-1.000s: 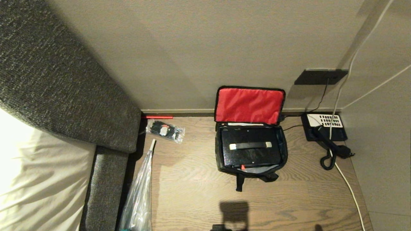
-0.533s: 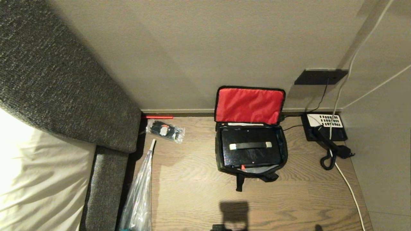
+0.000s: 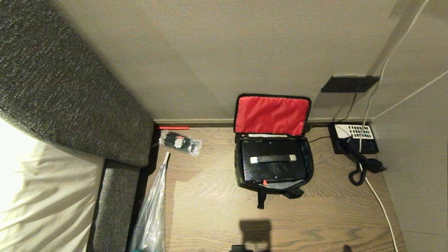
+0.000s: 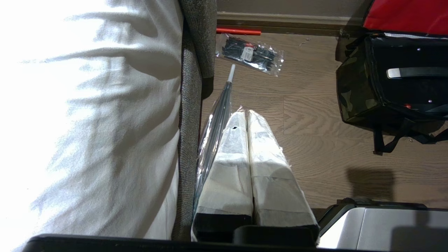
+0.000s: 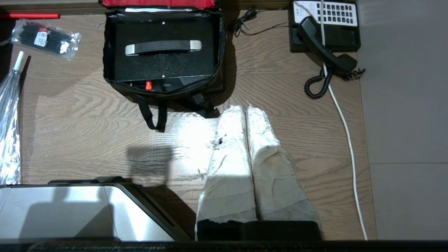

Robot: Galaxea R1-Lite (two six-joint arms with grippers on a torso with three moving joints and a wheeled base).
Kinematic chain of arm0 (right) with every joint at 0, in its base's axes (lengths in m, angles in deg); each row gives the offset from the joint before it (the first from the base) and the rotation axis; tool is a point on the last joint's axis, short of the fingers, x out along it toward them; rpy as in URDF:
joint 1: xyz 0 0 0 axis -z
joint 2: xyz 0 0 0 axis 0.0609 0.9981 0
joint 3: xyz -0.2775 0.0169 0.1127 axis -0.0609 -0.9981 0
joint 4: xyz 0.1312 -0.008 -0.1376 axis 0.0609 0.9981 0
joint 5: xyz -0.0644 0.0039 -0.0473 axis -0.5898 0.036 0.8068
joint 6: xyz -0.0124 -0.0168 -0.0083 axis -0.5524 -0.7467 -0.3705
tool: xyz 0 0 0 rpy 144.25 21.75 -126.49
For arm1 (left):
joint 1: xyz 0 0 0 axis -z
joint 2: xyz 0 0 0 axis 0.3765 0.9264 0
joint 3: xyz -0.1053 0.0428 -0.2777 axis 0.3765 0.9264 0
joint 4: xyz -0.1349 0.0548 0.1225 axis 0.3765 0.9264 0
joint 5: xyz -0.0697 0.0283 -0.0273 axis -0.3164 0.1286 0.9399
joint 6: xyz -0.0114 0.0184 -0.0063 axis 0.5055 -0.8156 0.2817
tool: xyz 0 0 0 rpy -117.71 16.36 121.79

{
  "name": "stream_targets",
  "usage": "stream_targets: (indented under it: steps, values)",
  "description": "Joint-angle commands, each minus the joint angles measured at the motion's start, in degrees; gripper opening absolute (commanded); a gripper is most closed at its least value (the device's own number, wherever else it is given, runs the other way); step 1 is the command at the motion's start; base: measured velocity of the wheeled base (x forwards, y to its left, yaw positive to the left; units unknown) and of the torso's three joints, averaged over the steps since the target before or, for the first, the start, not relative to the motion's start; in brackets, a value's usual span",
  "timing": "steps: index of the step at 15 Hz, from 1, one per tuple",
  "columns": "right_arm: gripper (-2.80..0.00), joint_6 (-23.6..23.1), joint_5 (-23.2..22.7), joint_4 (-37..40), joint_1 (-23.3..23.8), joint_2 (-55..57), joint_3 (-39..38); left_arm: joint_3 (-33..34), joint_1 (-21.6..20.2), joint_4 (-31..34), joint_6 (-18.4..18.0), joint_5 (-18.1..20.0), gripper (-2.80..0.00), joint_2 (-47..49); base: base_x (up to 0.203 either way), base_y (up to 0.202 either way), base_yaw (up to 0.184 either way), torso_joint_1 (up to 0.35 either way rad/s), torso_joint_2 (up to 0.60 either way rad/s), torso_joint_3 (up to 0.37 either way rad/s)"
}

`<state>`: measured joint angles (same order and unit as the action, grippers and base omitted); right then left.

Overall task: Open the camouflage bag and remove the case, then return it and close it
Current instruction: Grip the handle

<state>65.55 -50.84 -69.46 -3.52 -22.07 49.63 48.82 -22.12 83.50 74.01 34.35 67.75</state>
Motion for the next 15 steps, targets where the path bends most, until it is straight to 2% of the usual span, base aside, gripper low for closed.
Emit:
stream_targets:
  steps: [1, 15]
  values:
    - [-2.8, -0.01, -0.05, 0.03, -0.06, 0.09, 0.01, 0.0, 0.0, -0.01, 0.06, -0.01, -2.8, 0.0, 0.0, 0.0, 0.0, 0.0, 0.0, 0.0]
    - [-2.8, -0.01, 0.01, 0.03, -0.06, 0.09, 0.01, 0.0, 0.0, -0.01, 0.07, -0.01, -2.8, 0.0, 0.0, 0.0, 0.0, 0.0, 0.0, 0.0]
